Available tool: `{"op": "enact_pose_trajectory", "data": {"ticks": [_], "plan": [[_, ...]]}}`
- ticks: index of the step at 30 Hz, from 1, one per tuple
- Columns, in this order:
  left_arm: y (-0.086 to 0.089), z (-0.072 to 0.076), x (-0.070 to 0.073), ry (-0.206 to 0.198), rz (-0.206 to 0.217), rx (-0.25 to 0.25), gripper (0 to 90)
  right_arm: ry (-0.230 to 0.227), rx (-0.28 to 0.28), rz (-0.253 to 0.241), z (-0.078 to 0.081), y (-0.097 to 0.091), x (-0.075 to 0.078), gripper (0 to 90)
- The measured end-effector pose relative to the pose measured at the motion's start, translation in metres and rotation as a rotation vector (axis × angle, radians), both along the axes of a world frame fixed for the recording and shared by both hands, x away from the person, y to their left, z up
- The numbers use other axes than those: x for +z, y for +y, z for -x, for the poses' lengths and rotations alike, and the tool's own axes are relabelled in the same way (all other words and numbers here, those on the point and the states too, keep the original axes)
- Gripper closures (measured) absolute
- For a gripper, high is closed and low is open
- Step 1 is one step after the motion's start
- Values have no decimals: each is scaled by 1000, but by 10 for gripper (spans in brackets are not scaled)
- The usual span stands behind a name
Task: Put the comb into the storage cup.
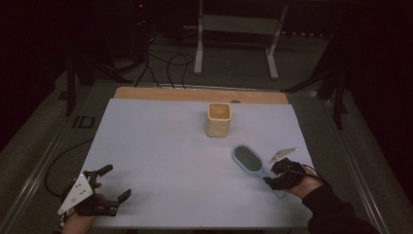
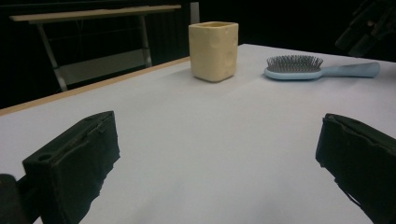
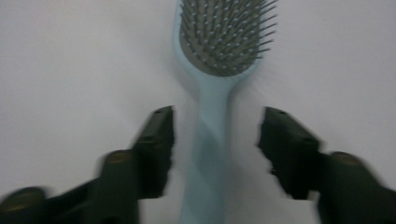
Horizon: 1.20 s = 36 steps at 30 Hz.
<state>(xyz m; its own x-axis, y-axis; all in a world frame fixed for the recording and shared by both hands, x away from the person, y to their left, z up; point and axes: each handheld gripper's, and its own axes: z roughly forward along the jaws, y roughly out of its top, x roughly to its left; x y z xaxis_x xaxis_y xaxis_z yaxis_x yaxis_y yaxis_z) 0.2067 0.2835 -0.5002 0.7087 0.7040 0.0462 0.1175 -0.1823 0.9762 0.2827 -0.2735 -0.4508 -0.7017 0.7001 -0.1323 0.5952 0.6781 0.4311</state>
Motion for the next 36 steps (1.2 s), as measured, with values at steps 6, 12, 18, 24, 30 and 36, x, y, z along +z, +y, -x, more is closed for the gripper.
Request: {"op": "enact_pose_trajectory", "data": {"ticks": [6,12,18,24,30,36], "plan": [[0,0,0,1,3,1,0,55,2,14,-7,5,-3,236],[1,0,0,2,5,1,0,87,-30,29,-17,7,-4,79],[1,0,0,3,5,0,0,148,-31,57,-29,12,-4,78],[1,-1,0,5,11,0,0,178,-42,57,-36,15,-8,79],[1,-1,0,5,12,1,0,193,-45,68,-44,16,-13,80],[1,0,0,5,10,0,0,228,-71,57,-50,19,-21,81]]}}
